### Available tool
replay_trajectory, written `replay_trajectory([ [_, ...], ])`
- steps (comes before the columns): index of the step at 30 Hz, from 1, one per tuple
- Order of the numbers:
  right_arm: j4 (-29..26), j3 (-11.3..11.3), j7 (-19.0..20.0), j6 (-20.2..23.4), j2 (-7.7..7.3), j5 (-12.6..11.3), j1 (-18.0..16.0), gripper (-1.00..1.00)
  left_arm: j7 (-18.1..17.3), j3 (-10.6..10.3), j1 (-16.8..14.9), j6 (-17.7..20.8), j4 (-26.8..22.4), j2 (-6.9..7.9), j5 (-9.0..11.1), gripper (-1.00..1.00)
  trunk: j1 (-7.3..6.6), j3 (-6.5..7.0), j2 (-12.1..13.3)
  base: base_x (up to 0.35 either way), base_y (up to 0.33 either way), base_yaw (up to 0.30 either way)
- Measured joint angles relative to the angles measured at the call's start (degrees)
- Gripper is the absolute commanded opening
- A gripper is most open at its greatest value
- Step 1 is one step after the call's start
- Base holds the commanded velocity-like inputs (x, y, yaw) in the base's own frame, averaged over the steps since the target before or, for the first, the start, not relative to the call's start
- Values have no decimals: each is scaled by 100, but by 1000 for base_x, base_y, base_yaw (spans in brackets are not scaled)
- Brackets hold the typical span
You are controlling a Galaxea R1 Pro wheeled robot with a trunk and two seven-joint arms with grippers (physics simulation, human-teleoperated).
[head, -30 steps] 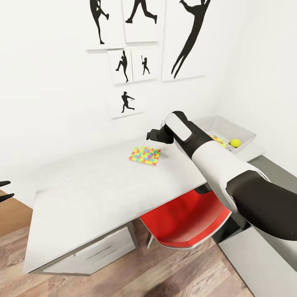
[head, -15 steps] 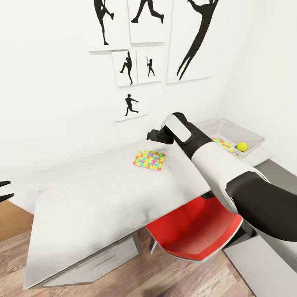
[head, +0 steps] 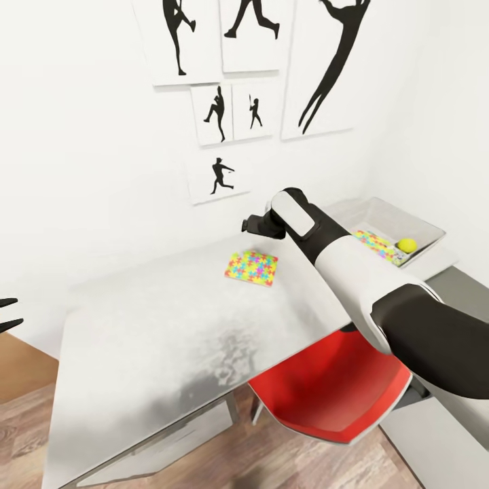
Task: Put all the toys in the child's room - the three board games (two on the bed and one on the table), the two jigsaw puzzles on the table, and the tennis ball on the table - inside the toy box on the table in the child's room.
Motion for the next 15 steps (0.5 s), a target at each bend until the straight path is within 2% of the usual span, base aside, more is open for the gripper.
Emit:
replay_trajectory([
  [15, -32, 10, -11, -12, 0, 2, 88, 100, 0, -1, 2, 0, 0, 0, -8, 100, 0, 0, 0, 13, 5, 0],
])
